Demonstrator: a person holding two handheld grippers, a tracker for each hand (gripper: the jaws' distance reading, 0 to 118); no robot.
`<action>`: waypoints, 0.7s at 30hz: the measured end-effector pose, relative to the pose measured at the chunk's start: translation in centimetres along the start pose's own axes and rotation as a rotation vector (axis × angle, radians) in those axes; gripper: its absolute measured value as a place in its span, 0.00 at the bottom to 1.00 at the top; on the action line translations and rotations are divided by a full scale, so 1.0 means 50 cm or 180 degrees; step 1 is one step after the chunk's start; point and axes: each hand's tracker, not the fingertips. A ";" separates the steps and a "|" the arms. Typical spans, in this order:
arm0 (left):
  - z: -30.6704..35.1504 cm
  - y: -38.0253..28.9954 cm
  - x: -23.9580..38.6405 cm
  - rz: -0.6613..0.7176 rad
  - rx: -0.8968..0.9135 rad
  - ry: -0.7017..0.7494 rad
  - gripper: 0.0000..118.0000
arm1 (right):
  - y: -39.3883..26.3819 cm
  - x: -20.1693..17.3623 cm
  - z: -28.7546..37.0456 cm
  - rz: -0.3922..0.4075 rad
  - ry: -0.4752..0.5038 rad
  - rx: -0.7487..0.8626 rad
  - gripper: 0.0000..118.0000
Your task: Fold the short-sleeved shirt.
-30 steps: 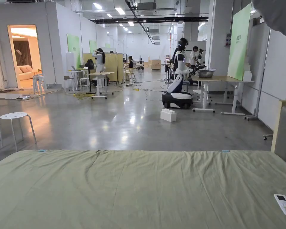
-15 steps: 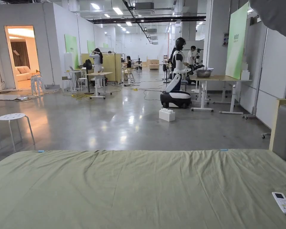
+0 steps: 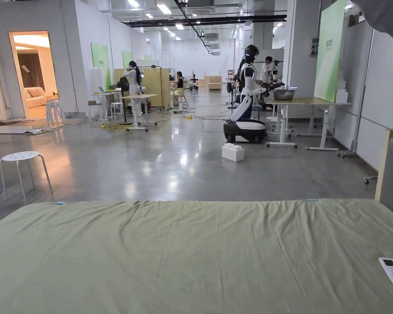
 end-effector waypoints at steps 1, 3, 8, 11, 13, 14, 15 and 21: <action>-0.001 0.000 0.000 0.0001 -0.0010 -0.0009 0.02 | 0.001 0.000 0.000 -0.0004 0.0006 -0.0003 0.00; -0.001 -0.001 0.000 0.0002 -0.0018 -0.0019 0.02 | 0.000 -0.001 0.001 0.0002 0.0009 -0.0002 0.00; -0.003 -0.002 -0.005 0.0033 -0.0049 -0.0038 0.02 | 0.000 -0.003 0.002 0.0019 0.0020 -0.0027 0.00; -0.012 -0.003 -0.022 0.0270 -0.0181 0.0010 0.02 | -0.002 -0.002 0.004 0.0025 0.0022 -0.0038 0.00; -0.028 -0.009 -0.043 0.0388 -0.0352 0.0026 0.02 | -0.007 0.001 0.005 -0.0013 0.0031 -0.0060 0.00; -0.031 -0.012 -0.050 0.0389 -0.0349 0.0061 0.02 | -0.010 0.003 0.005 -0.0037 0.0038 -0.0073 0.00; -0.037 -0.018 -0.062 0.0399 -0.0380 0.0092 0.02 | -0.017 0.005 0.004 -0.0064 0.0048 -0.0100 0.00; -0.101 -0.068 -0.140 0.0429 -0.0834 0.0157 0.41 | -0.054 0.015 -0.014 -0.0204 0.0080 -0.0315 0.00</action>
